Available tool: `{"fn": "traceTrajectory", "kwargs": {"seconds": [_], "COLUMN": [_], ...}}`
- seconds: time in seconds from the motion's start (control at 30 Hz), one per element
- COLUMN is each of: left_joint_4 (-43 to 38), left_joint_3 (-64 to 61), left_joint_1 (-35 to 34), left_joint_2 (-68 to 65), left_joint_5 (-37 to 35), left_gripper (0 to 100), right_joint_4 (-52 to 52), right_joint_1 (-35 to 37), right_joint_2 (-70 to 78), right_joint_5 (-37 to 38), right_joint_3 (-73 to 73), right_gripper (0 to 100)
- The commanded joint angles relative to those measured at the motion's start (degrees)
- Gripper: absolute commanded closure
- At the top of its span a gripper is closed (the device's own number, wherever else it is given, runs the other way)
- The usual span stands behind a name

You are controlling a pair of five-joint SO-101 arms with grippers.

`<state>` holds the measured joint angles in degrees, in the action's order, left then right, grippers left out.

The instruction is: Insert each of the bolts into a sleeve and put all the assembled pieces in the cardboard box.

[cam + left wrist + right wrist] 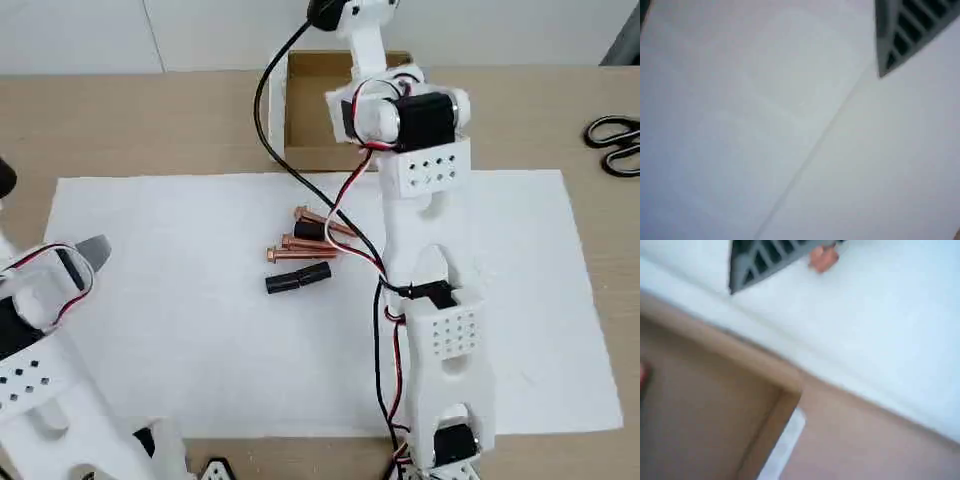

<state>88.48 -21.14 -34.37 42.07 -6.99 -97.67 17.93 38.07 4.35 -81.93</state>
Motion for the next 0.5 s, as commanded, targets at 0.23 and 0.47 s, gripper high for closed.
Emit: {"fn": "traceTrajectory", "kwargs": {"seconds": [0.23, 0.47], "left_joint_4": [-1.41, -1.41], "left_joint_3": [-3.38, -3.47], "left_joint_1": [-0.18, -0.18], "left_joint_2": [0.26, 0.26], "left_joint_5": [0.26, -0.09], "left_gripper": [70, 70], "right_joint_4": [1.1, 1.89], "right_joint_1": [3.82, 12.09], "right_joint_2": [-34.95, -34.33], "right_joint_5": [0.7, 1.23], "right_joint_3": [53.63, 66.46], "right_gripper": [66.7, 66.7]}}
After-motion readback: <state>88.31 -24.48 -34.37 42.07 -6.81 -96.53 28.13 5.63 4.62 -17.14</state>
